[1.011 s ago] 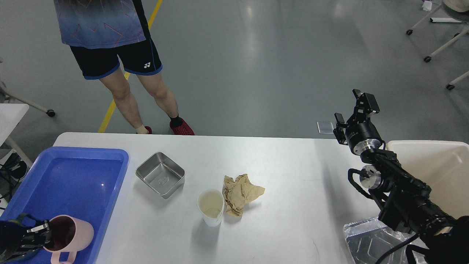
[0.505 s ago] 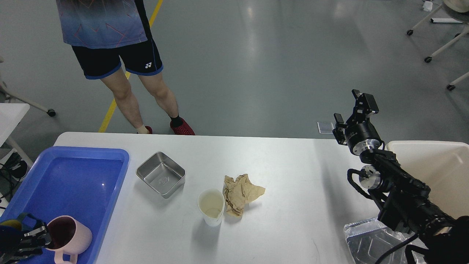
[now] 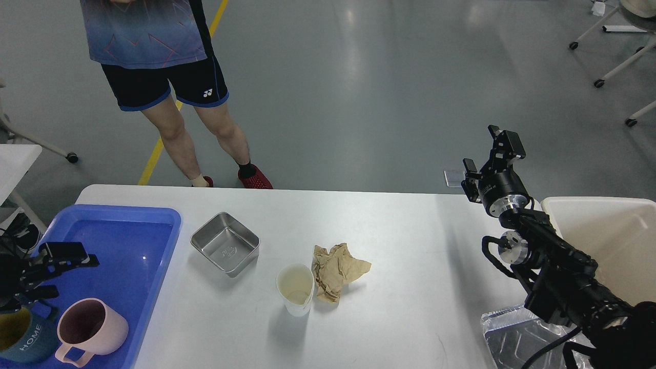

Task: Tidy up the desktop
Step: 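Set the pink mug down in the tray and open the left gripper, then move the left gripper to the square steel container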

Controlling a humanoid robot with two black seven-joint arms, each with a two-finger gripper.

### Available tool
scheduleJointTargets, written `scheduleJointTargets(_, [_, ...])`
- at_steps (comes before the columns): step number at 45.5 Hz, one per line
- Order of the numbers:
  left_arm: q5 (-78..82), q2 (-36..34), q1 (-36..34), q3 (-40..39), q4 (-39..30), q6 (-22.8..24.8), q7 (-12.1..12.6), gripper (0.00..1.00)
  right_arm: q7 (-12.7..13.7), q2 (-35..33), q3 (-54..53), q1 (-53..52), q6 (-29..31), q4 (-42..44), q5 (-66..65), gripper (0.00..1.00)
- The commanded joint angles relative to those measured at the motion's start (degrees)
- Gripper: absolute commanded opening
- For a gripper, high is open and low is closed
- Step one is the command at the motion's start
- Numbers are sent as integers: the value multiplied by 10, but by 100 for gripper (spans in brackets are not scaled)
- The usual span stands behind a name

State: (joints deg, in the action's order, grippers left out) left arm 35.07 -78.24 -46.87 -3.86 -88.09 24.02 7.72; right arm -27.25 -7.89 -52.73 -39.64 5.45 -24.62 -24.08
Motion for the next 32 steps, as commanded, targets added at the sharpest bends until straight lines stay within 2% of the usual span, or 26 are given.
scheduleJointTargets(1, [0, -31, -2, -26, -26, 20, -1, 96, 0, 2, 0, 0, 0, 1, 0, 100])
scheduleJointTargets(6, [0, -71, -2, -40, -49, 40, -2, 97, 0, 4, 0, 0, 0, 2, 0, 100])
scheduleJointTargets(14, [-1, -144, -17, -87, -54, 101, -3, 97, 0, 4, 0, -1, 0, 6, 0, 100])
scheduleJointTargets(20, [-4, -173, -32, -129, -54, 109, -4, 97, 0, 4, 0, -4, 0, 6, 0, 100])
scheduleJointTargets(26, [-4, -147, -36, -134, -52, 90, -4, 97, 0, 6, 0, -4, 0, 5, 0, 100])
scheduleJointTargets(32, [-4, -59, -35, -135, -26, 37, 5, 96, 0, 6, 0, 0, 0, 4, 0, 100])
